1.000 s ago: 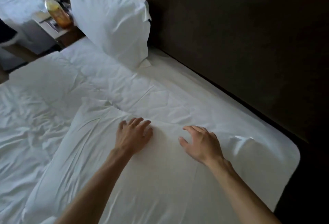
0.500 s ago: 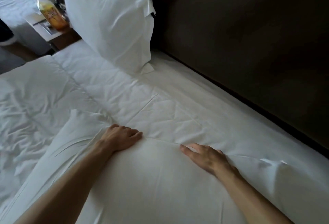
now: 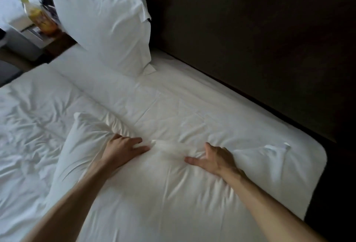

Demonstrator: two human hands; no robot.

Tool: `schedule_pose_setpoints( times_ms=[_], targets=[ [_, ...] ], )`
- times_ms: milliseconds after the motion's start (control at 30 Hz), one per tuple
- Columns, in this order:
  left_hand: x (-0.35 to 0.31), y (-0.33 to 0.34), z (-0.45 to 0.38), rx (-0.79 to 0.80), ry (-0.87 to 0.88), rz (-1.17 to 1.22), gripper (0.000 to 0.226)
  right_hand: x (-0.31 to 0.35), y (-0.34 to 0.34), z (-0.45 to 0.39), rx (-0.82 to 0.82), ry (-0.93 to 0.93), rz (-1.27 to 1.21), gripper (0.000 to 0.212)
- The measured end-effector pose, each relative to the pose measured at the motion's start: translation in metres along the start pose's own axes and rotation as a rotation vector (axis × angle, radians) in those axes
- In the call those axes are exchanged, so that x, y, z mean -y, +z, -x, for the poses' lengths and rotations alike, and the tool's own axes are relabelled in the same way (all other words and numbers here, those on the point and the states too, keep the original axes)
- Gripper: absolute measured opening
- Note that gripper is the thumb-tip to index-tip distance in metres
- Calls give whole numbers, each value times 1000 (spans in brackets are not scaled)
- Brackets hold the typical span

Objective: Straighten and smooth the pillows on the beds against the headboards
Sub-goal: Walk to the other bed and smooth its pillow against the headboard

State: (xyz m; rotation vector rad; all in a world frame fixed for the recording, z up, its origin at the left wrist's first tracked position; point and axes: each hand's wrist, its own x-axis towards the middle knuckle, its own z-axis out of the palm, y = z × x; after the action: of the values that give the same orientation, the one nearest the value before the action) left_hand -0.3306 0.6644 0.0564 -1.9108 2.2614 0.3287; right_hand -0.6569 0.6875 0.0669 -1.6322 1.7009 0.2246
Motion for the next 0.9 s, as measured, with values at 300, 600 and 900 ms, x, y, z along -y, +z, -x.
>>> schedule_pose_setpoints(
  times_ms=[300,600,900],
  targets=[
    [-21,-54,54,-329,72,114,82,12,-36,86,-45,-26,-139,86],
    [-84,-151,15,-474,254,116,71,-16,-115,149,-387,-4,-164,96],
    [-184,-224,-101,-569,357,120,60,-67,-209,129,-650,122,-263,69]
  ],
)
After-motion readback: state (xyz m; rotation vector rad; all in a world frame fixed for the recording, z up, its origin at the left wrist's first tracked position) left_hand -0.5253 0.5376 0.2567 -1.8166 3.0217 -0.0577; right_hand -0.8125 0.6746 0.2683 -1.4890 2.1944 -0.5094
